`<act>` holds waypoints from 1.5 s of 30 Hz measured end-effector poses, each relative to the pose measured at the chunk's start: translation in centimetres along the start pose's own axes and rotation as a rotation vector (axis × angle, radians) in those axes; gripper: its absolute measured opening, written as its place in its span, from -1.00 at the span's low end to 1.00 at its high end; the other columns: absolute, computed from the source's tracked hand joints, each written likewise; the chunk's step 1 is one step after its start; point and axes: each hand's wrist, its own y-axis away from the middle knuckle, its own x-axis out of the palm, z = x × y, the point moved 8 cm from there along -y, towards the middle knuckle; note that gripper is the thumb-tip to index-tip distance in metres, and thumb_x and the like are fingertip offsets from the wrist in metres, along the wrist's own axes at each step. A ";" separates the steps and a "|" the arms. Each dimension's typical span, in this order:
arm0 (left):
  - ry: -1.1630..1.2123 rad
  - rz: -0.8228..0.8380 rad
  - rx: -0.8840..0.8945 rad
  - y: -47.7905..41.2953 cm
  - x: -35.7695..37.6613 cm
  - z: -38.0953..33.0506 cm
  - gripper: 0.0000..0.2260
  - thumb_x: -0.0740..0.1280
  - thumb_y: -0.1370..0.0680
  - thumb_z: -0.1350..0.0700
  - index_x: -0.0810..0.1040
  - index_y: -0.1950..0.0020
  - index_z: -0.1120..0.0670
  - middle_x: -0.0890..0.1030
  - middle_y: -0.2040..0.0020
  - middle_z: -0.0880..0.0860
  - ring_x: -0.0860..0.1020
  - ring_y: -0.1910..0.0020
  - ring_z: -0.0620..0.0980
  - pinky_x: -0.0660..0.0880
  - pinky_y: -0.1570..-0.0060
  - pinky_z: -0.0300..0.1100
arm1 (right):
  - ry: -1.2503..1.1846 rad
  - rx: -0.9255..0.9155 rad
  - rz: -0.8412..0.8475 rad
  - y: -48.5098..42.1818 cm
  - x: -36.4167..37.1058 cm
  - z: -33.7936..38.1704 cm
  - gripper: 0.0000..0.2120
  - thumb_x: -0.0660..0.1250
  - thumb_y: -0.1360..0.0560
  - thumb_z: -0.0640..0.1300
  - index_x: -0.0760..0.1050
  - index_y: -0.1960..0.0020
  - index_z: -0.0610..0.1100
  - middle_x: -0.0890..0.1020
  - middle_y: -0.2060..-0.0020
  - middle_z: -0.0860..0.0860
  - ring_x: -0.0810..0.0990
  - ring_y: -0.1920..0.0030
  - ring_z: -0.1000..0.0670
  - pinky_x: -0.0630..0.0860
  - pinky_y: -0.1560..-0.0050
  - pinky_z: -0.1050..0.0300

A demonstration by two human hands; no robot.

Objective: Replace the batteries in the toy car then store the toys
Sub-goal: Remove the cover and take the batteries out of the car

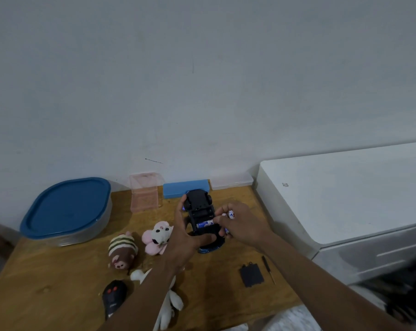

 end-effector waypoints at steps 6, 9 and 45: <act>-0.015 0.016 0.027 0.2 0.3 -0.6 0.02 0.54 -0.32 0.39 0.10 -0.45 -0.39 0.47 -0.34 -0.01 0.55 -0.24 -0.03 0.61 0.05 -0.15 | -0.224 0.074 -0.038 0.5 -0.8 -0.2 -0.94 0.31 -0.53 -0.27 0.52 0.00 -0.18 0.68 0.09 -0.20 0.59 0.32 0.07 0.53 0.37 0.25; -0.019 0.010 0.028 0.2 0.2 -0.7 0.02 0.52 -0.33 0.41 0.09 -0.46 -0.38 0.48 -0.32 -0.01 0.56 -0.21 -0.07 0.61 0.05 -0.15 | -0.294 0.097 -0.033 0.5 -0.8 -0.7 -0.89 0.31 -0.52 -0.28 0.51 -0.04 -0.18 0.68 0.06 -0.19 0.59 0.28 0.04 0.54 0.32 0.20; 0.063 0.112 -0.103 0.9 -0.7 -0.2 0.01 0.60 -0.21 0.28 0.20 -0.36 -0.48 0.48 -0.33 0.10 0.58 -0.21 0.17 0.52 -0.14 0.28 | -0.525 0.046 0.062 0.1 -0.1 1.5 -0.87 0.37 -0.51 -0.18 0.59 0.00 -0.24 0.58 0.28 -0.08 0.46 0.39 0.09 0.39 0.42 0.24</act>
